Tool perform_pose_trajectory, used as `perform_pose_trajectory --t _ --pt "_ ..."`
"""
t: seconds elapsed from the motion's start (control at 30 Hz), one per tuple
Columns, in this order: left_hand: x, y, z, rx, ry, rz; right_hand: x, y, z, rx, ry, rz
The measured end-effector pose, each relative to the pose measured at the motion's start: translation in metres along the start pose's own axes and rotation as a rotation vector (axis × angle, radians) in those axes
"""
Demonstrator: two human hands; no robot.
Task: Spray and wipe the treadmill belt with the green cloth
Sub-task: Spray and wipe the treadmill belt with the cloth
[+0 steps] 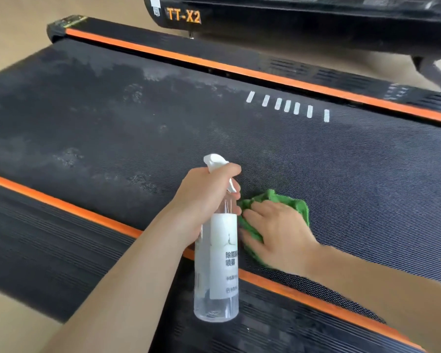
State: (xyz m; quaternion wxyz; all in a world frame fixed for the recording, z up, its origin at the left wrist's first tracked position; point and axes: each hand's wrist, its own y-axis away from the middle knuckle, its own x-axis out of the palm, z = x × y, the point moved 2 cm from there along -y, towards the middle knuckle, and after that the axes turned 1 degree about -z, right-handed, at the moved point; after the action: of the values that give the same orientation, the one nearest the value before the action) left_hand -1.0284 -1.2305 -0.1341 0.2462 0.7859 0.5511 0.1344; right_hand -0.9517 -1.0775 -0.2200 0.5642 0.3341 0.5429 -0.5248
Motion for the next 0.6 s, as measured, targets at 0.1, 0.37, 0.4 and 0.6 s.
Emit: perform_pose_trajectory --t 0.1,0.37,0.4,0.6 --pt "0.007 -0.001 -0.001 0.013 0.021 -0.007 0.000 -0.005 -0.017 -0.163 0.007 0.034" --pt "-0.003 0.001 0.003 0.013 0.010 -0.048 0.007 -0.129 -0.124 0.517 0.174 -0.061" --pt "-0.004 0.000 0.003 0.018 0.012 -0.049 0.008 -0.124 -0.115 0.509 0.153 -0.064" --pt "0.007 -0.002 -0.001 0.030 0.000 -0.009 -0.014 0.018 -0.032 0.171 0.029 -0.061"
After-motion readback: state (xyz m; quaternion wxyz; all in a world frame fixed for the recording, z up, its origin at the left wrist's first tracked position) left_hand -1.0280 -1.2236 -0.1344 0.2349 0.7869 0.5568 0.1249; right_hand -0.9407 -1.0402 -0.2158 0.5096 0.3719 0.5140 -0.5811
